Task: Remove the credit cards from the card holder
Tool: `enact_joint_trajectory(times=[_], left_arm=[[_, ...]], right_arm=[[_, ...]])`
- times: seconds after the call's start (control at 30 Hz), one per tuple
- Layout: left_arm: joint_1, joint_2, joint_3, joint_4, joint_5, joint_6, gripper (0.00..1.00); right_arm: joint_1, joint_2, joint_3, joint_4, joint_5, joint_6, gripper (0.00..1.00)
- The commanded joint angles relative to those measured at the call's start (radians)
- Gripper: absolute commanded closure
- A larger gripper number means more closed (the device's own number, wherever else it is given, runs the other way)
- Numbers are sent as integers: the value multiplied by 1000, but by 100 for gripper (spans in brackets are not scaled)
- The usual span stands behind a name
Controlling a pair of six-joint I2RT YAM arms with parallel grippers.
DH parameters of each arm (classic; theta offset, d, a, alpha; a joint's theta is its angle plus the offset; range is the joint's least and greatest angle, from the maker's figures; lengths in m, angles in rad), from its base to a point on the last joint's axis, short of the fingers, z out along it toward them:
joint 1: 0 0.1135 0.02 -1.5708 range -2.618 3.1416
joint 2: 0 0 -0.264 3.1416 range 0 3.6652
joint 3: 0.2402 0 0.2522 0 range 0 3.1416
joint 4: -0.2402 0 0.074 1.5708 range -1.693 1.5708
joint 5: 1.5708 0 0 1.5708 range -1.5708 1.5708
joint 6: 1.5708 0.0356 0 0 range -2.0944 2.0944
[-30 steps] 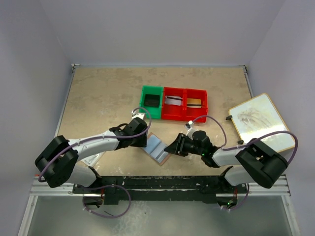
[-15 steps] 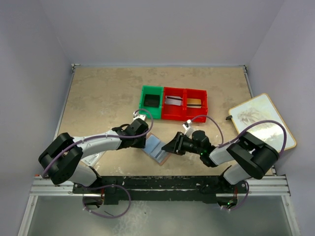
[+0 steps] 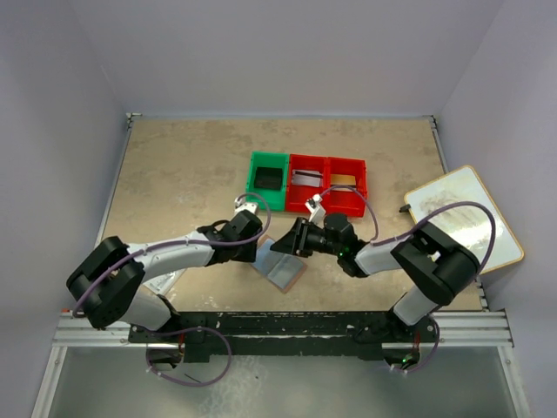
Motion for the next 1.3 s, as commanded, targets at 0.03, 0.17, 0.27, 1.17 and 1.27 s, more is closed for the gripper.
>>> enact_joint_trajectory(times=[0.03, 0.17, 0.27, 1.17, 1.27], left_arm=[[-6, -81, -14, -2, -76, -13, 66], [-6, -136, -20, -40, -138, -40, 66], [-6, -176, -23, -65, -181, -64, 64], [-28, -101, -4, 151, 93, -96, 61], [-28, -103, 5, 145, 84, -87, 61]], right_arm=[[7, 86, 76, -3, -37, -45, 56], [6, 119, 96, -3, -39, -52, 56], [6, 114, 112, -34, -39, -71, 56], [8, 12, -154, 217, 36, 105, 62], [9, 32, -153, 230, 42, 114, 62]])
